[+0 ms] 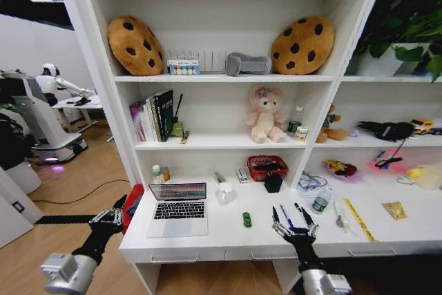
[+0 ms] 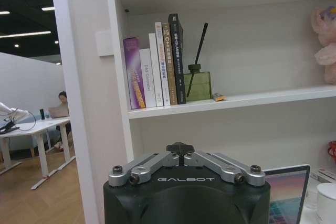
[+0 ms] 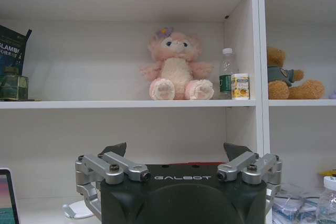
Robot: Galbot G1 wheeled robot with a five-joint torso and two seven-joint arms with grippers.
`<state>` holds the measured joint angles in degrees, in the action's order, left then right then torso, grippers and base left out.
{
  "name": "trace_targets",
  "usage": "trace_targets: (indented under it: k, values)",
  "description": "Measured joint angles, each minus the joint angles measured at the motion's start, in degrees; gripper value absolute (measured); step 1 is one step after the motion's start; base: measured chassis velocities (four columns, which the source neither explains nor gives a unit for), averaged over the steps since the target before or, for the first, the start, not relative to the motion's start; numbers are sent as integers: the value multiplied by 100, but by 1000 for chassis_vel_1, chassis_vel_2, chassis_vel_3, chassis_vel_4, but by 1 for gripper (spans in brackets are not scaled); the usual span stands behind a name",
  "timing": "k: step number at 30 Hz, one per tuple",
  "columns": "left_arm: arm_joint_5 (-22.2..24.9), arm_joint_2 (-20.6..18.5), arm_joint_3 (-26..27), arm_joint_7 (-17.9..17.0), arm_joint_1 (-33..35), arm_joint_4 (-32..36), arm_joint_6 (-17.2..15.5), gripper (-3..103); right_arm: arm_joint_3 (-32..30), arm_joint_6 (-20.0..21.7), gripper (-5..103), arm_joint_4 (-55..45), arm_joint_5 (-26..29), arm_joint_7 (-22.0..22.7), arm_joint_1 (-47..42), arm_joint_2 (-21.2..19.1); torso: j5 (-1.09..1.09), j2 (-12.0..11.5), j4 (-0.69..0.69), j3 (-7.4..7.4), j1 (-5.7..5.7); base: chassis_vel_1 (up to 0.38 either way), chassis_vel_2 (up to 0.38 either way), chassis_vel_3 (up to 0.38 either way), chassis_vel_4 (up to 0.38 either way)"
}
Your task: Organize the objects on the table.
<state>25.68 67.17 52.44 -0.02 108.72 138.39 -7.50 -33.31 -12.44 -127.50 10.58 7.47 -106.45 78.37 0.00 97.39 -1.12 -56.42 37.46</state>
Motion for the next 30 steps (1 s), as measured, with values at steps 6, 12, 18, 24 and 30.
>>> trace_targets:
  k: [6, 12, 18, 24, 30]
  values:
    - [0, 4, 1, -2, 1, -2, 0, 0, 1, 2, 100, 0, 4, 1, -1, -2, 0, 0, 0, 0, 0, 0, 0, 0, 0]
    - [0, 6, 1, -4, 2, -2, 0, 0, 1, 2, 100, 0, 5, 1, -1, -4, 0, 0, 0, 0, 0, 0, 0, 0, 0]
    - [-1, 8, 1, -6, 3, -1, 0, 0, 1, 2, 100, -1, 5, 1, -1, -4, 0, 0, 0, 0, 0, 0, 0, 0, 0]
    - [-3, 9, 0, -6, 4, -1, 0, 0, 1, 2, 100, -3, 5, 1, -1, -4, 0, 0, 0, 0, 0, 0, 0, 0, 0]
    - [-5, 10, 0, -6, 4, 0, 0, 0, 1, 2, 100, -4, 5, 0, -1, -4, 0, 0, 0, 0, 0, 0, 0, 0, 0]
